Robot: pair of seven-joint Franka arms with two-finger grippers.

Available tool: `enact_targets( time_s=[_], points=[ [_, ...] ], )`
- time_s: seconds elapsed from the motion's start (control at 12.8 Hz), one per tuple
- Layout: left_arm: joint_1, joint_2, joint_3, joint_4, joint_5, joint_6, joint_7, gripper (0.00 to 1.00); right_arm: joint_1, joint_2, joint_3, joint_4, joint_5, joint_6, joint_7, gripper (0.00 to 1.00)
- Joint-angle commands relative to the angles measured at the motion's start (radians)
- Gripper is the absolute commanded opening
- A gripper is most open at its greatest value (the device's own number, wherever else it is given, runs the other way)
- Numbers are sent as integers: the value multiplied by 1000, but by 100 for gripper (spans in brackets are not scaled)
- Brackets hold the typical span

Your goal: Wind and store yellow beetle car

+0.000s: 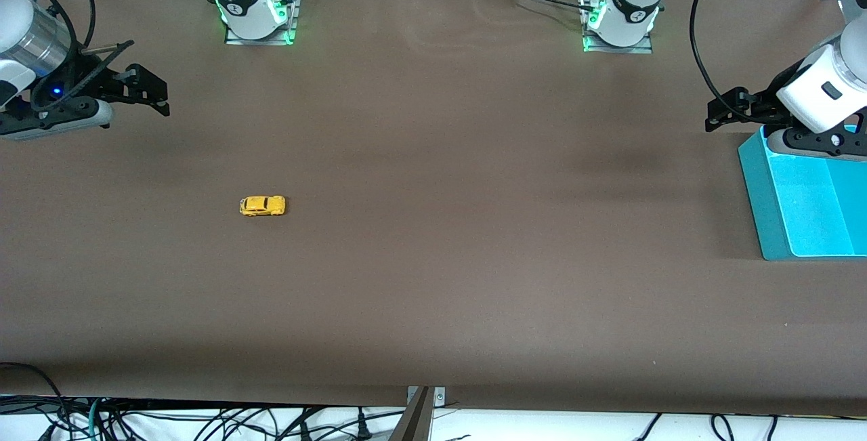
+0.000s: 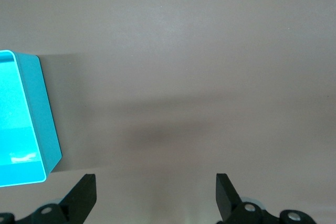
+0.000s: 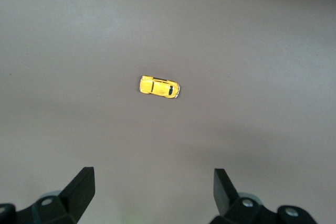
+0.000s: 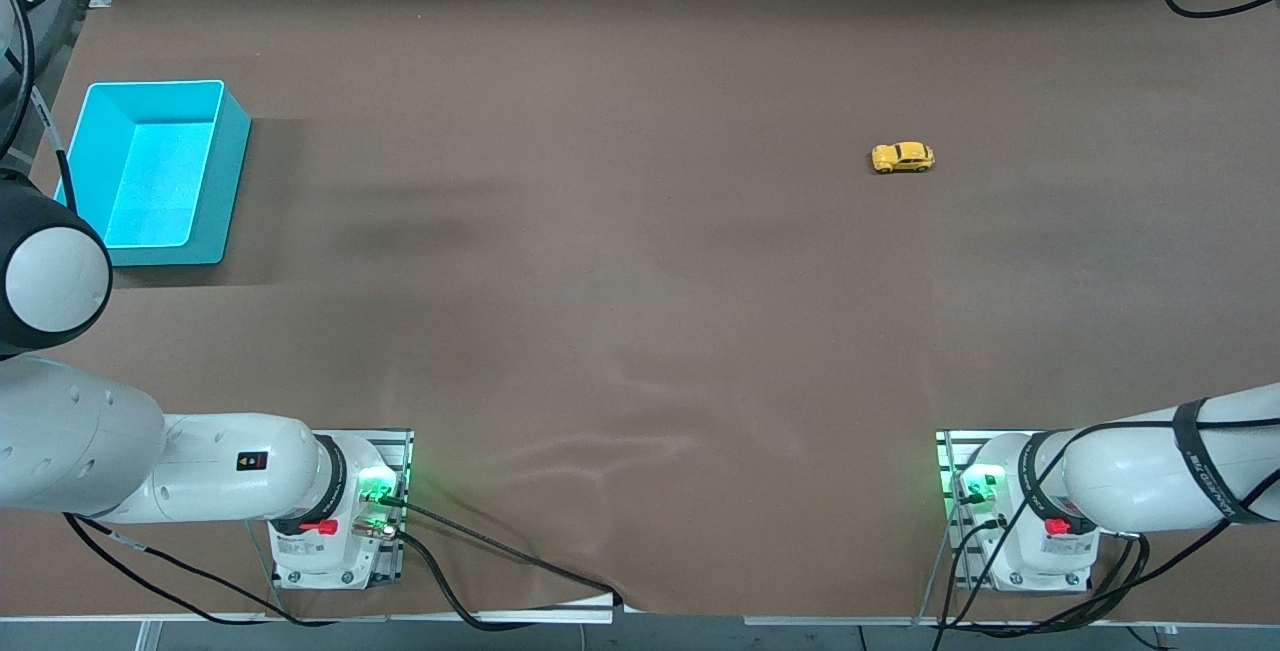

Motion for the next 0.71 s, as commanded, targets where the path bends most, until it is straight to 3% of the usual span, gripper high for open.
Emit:
enact_targets(
  time_s=[0.0, 0.63],
  points=[
    [1, 15, -1, 33, 9, -26, 11, 100, 17, 6, -12, 39, -13, -39, 19, 100],
    [6, 16, 1, 35, 8, -26, 17, 100, 17, 6, -13, 41, -7, -40, 19, 100]
  ],
)
